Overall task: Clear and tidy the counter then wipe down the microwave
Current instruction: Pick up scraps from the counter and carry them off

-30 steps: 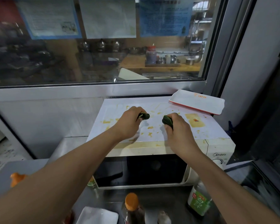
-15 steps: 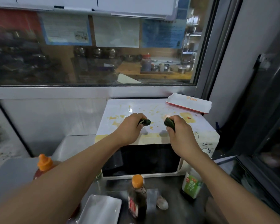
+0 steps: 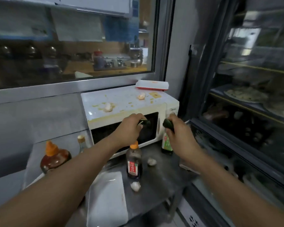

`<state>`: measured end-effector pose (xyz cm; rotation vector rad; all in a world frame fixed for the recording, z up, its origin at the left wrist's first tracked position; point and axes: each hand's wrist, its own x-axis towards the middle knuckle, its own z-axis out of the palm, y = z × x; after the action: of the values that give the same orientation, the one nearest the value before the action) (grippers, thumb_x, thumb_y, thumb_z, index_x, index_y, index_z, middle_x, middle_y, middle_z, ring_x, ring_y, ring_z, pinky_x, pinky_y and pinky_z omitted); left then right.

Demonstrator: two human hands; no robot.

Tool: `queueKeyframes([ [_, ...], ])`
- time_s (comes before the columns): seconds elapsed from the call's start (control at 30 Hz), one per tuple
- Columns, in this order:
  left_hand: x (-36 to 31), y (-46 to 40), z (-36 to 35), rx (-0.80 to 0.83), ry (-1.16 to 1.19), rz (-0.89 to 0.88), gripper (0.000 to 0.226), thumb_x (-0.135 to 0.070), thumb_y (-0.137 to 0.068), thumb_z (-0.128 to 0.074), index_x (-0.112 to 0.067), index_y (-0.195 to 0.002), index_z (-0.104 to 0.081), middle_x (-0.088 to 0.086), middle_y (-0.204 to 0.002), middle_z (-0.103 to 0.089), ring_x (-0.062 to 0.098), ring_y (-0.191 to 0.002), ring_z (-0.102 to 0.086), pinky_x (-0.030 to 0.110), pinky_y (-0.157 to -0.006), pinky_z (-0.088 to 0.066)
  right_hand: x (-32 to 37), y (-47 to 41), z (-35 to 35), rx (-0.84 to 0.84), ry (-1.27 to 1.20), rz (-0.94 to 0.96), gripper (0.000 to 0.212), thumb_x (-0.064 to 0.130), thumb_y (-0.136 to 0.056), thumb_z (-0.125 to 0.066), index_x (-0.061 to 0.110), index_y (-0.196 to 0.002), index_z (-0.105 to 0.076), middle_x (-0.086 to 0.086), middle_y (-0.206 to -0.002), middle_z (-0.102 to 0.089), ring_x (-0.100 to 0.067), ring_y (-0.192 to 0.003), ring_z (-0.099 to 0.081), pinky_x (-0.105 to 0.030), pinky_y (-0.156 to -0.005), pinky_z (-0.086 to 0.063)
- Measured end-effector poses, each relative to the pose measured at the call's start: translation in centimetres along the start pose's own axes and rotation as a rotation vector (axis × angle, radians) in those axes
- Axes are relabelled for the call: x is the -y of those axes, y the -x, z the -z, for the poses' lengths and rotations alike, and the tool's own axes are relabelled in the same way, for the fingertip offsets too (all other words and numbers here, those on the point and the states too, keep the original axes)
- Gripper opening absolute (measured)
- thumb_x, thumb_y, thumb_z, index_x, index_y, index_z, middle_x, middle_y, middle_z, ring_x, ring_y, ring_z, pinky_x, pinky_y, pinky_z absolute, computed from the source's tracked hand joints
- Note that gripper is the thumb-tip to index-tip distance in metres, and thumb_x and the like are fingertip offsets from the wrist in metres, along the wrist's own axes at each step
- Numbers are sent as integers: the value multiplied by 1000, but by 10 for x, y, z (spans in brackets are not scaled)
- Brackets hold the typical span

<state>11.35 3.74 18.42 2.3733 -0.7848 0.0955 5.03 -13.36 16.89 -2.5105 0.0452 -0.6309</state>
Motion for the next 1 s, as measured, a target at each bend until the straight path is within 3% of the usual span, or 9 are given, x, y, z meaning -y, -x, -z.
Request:
queueKeyframes([
  [0.17,-38,36,-15,78,41,-84,24,-10,-97,-45,-9,-119,-53,8,-111,-51,23,-97,-49,25,-76,-33,4,68,34,-59,26,-107,15,7,-90,-52,10,-105,-52,-11,-102,-57,-26,-94,-53,-26,-68,-30],
  [0.3,-73,57,-38,165,78,-207,14,-8,-96,-46,-5,-109,-52,5,-99,-46,22,-90,-45,27,-69,-28,1,122,64,-98,53,-235,15,5,-90,-51,5,-105,-52,-13,-105,-56,-29,-96,-54,-37,-77,-44],
  [0.47,-126,81,-77,277,95,-358,7,-7,-94,-49,-13,-96,-52,5,-96,-50,20,-91,-48,24,-69,-28,-11,190,107,-162,113,-364,17,4,-90,-49,7,-106,-52,-12,-107,-55,-29,-95,-54,-37,-75,-43],
  [0.63,-193,117,-121,394,143,-448,11,-10,-96,-47,-10,-105,-54,4,-104,-51,21,-96,-50,24,-73,-31,-27,270,153,-250,155,-504,11,7,-92,-52,9,-103,-52,-10,-103,-55,-27,-90,-53,-34,-72,-41],
  [0.83,-290,189,-175,546,170,-569,15,-14,-97,-46,-14,-110,-54,2,-105,-53,20,-96,-51,28,-74,-35,-40,388,219,-348,237,-649,12,10,-94,-50,11,-105,-51,-2,-95,-49,-17,-80,-44,-27,-59,-24],
  [1.0,-376,279,-215,614,221,-661,19,-14,-97,-46,-15,-115,-54,-2,-106,-51,16,-98,-49,22,-78,-32,-41,500,274,-432,257,-760,8,9,-93,-50,11,-101,-52,-2,-95,-51,-20,-84,-51,-26,-62,-36],
])
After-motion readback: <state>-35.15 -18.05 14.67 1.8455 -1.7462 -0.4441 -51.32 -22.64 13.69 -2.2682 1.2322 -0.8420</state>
